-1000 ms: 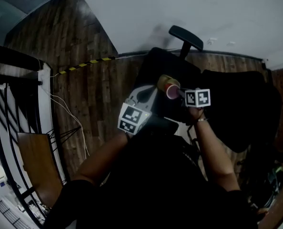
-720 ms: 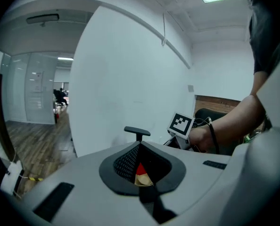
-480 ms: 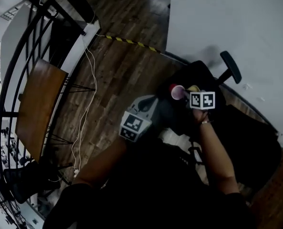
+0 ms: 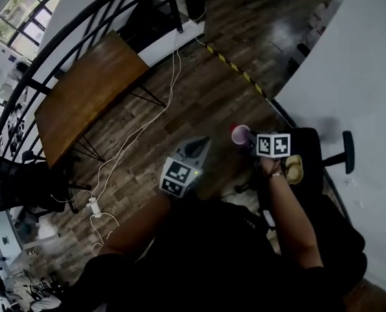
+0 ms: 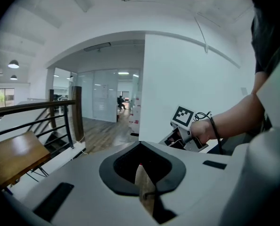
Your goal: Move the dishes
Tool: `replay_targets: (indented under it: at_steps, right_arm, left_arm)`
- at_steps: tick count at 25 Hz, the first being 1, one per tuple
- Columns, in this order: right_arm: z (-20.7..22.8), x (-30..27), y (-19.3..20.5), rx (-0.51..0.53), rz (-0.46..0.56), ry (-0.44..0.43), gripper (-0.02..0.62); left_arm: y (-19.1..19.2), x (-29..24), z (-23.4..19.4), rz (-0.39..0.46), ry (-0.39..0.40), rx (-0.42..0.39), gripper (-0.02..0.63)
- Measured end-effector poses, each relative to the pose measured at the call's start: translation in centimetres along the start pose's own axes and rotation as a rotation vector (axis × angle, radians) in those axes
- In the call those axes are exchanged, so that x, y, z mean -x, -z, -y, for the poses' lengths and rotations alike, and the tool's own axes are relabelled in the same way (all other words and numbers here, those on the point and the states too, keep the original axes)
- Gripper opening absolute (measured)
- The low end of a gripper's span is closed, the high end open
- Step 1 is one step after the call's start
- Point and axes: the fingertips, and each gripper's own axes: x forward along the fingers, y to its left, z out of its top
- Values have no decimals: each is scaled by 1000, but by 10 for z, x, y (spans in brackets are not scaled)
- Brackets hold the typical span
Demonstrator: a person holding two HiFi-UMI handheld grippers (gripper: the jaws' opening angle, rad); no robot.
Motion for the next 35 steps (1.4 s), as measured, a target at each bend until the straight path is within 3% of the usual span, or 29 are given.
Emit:
replay_targets:
  at_steps: [10,19,29,35]
  right_arm:
    - [-174,-129,-57,152,-61,-86,32]
    - [-333,-228,-61,299,-141,-175,32]
    - [-405,-305,-67,431,-277,-269,32]
    - [-425,-360,-106,510,-336,-348,32]
  left_arm:
    - [25,107,-154,39,-132,79,-5]
    - [65,206,-267,68,-270,148,-5]
    - [93,257,-343,72,-446,251,-5]
    - [88,239,-392,66,-539,295,-5]
